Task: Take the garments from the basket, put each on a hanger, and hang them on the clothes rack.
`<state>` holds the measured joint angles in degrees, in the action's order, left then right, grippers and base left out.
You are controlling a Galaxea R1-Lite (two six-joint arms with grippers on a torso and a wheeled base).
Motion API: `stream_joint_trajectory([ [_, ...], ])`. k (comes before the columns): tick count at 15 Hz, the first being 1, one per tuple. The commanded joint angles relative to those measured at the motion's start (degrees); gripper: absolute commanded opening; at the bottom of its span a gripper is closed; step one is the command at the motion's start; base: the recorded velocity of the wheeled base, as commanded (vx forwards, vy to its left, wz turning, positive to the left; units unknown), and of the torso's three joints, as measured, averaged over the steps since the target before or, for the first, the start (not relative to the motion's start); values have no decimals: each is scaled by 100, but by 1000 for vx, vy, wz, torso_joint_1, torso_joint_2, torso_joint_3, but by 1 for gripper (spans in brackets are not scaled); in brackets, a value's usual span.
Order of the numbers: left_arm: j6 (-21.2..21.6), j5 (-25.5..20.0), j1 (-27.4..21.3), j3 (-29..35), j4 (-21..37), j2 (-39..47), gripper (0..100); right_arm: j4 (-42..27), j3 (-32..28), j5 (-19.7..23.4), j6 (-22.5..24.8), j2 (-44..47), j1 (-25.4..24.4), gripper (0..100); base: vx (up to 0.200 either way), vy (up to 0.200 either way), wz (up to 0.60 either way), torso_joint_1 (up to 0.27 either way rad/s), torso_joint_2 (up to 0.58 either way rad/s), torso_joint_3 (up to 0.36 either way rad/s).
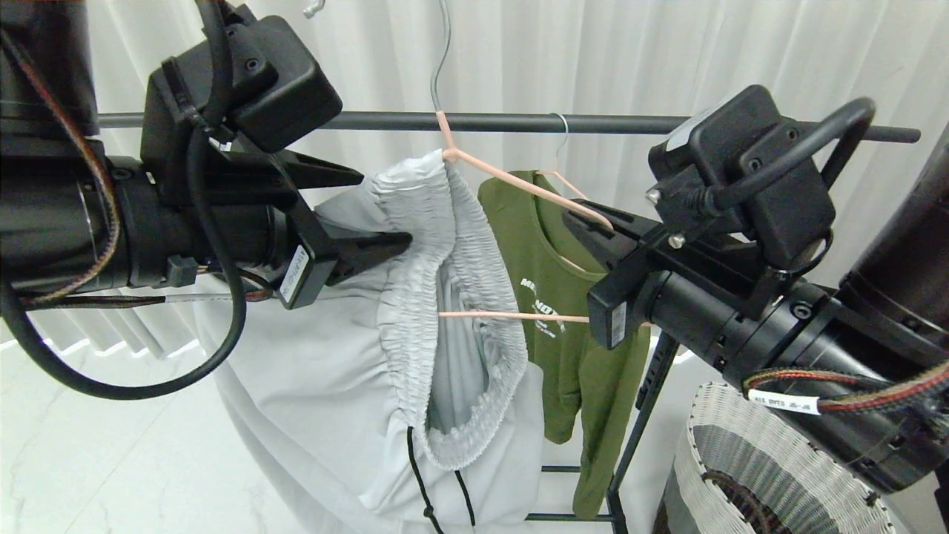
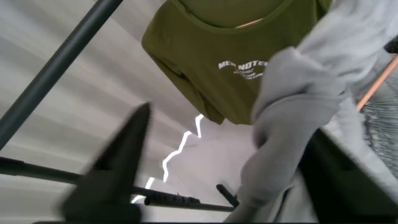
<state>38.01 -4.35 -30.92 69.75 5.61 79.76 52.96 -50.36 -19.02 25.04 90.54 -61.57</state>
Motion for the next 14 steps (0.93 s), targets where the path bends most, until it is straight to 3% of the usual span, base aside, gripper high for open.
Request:
stream_joint_trajectory([
  [1, -4, -22, -2, -15, 2, 4, 0, 4, 9, 3, 10, -45, -56, 0, 0, 0, 0, 0, 0, 0],
  [8, -4, -92, -2, -41, -271, 31, 0, 4, 114, -41, 1, -98, -153, 0, 0, 0, 0, 0, 0, 0],
  [9, 5, -92, 7, -111, -411, 48, 0, 4, 211, -41, 1, -142, -153, 100, 0, 0, 0, 0, 0, 0],
  [14, 75, -57, 7, -946, -1563, 22, 0, 4, 457, -67, -25, -300, -109, 100, 0, 0, 0, 0, 0, 0],
])
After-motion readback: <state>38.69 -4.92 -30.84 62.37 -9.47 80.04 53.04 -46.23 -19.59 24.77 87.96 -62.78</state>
